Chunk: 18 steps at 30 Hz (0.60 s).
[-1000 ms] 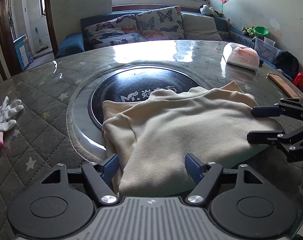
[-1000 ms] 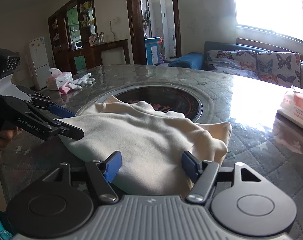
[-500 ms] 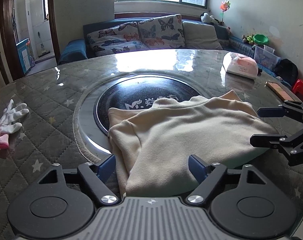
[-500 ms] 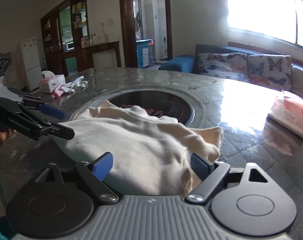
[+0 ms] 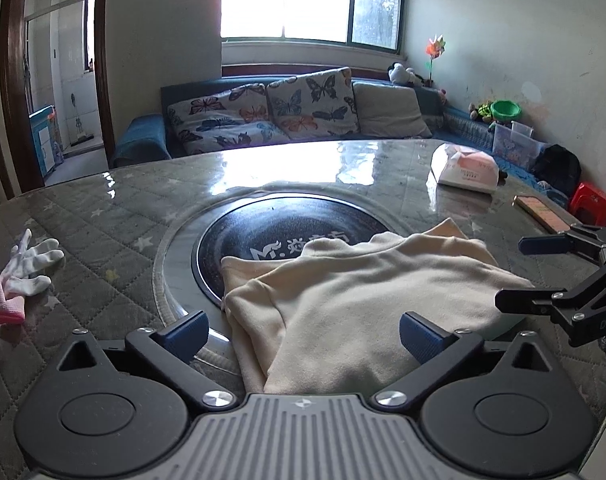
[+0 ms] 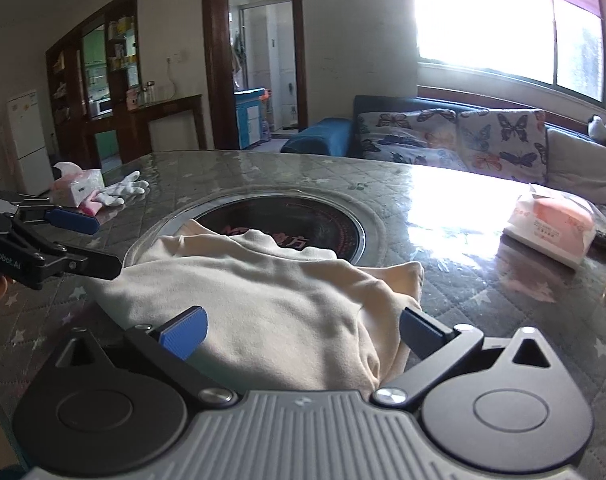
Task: Fold clothes
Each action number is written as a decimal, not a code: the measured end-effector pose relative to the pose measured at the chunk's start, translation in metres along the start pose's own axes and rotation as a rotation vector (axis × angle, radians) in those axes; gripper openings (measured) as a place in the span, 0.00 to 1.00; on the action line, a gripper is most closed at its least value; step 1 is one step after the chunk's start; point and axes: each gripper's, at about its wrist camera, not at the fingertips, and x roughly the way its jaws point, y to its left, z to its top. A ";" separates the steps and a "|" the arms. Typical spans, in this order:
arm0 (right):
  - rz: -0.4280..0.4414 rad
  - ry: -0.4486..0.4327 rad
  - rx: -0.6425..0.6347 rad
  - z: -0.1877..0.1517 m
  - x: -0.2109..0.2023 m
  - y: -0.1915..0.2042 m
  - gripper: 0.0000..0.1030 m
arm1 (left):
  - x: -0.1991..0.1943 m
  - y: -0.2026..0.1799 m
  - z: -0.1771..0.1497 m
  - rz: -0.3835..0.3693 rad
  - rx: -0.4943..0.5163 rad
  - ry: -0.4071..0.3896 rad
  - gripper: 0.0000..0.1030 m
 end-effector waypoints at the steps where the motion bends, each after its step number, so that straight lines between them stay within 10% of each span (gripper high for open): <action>1: -0.009 -0.002 -0.002 0.000 -0.001 0.002 1.00 | -0.001 0.001 0.000 0.001 -0.004 -0.005 1.00; 18: -0.034 0.037 -0.108 0.010 0.000 0.041 1.00 | 0.002 0.021 -0.001 0.109 -0.045 0.058 1.00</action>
